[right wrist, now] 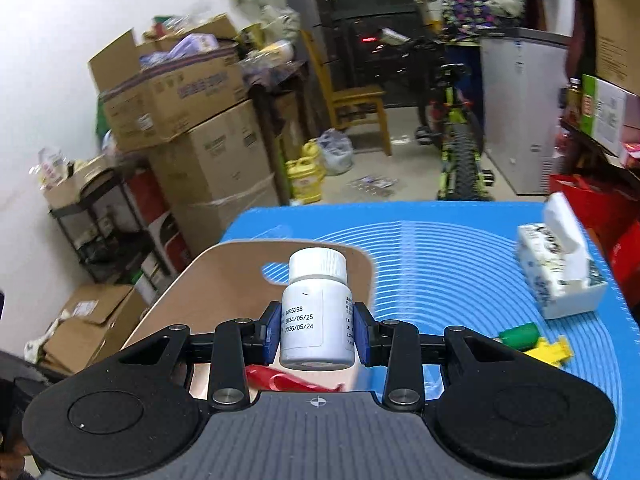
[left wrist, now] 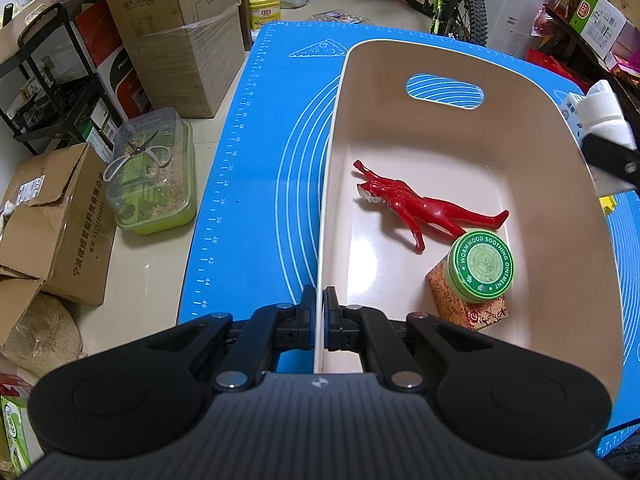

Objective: Organize rigid objects
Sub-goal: 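Carry the white pill bottle into the bin and open the right tool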

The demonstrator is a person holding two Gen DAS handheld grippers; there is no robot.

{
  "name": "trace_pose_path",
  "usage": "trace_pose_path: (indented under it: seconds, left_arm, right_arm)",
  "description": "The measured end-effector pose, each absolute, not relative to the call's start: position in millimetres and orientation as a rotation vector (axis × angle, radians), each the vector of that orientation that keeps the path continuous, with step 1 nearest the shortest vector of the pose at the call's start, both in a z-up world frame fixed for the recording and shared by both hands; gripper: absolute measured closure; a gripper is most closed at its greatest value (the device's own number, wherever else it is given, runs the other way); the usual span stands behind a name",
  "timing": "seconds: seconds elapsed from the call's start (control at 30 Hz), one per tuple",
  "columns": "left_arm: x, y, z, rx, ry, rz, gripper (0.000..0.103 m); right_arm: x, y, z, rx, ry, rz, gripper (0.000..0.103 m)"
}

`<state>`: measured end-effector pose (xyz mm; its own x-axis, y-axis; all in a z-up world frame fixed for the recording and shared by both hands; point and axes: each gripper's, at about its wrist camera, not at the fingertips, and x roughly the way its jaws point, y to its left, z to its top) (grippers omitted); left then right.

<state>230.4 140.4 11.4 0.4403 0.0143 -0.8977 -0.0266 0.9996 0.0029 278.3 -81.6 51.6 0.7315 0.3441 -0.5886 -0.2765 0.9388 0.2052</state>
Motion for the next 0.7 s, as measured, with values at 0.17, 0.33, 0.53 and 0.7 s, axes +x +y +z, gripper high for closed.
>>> trace_pose_path:
  seconds: [0.17, 0.33, 0.53, 0.7]
  left_arm:
    - [230.7, 140.7, 11.0, -0.008, 1.116, 0.024, 0.098]
    - [230.5, 140.2, 11.2, -0.007, 1.115, 0.024, 0.098]
    - [230.5, 140.0, 11.2, -0.006, 1.116, 0.024, 0.098]
    - [230.3, 140.3, 11.8, -0.005, 1.115, 0.024, 0.098]
  right_arm:
    - [281.6, -54.2, 43.9, 0.072, 0.715, 0.381, 0.059]
    - [282.0, -28.3, 29.0, 0.003, 0.777, 0.410, 0.059]
    - [281.5, -8.5, 9.6, -0.084, 0.861, 0.432, 0.059]
    - [280.3, -6.0, 10.2, -0.106, 0.873, 0.441, 0.059]
